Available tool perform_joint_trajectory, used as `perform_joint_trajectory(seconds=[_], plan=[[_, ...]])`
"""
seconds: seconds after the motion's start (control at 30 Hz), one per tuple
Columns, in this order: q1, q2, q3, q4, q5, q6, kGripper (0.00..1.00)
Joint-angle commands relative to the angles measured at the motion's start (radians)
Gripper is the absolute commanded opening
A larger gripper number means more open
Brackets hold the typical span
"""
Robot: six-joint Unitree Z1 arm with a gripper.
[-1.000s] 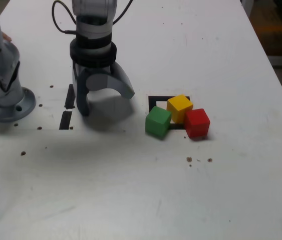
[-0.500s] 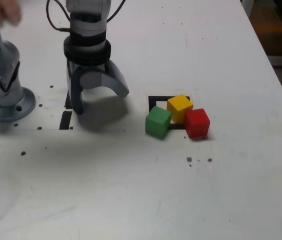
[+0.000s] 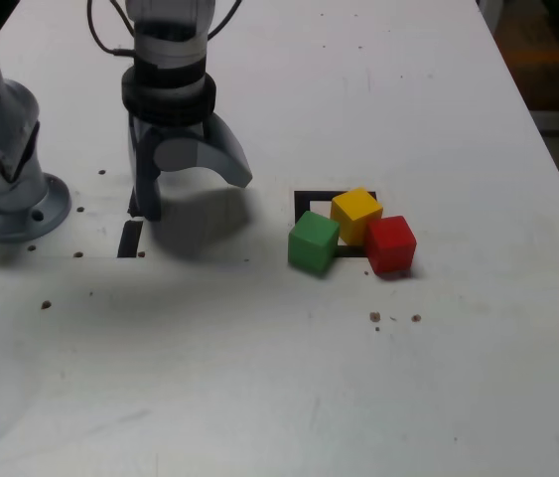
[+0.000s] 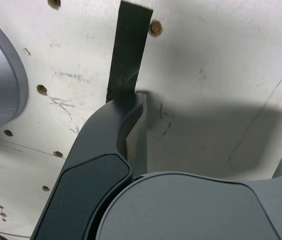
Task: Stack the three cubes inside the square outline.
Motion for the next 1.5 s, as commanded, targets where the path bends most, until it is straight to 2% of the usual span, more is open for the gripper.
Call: perform_joint_trajectory(seconds=[0.0,0.37,0.6,0.7,1.07,1.47], plan=[[0.001,-0.004,-0.014,0.013,0.007,0.001,1.00],[0.001,0.011,-0.094,0.126,0.025,0.018,1.00],[0.001,0.023,-0.255,0.292,0.058,0.020,1.00],[0.001,0.027,-0.323,0.337,0.064,0.020,1.00],[-0.002,0.042,-0.476,0.415,0.066,0.030,0.99],[-0.019,0.114,-0.617,0.443,0.064,0.034,0.99]])
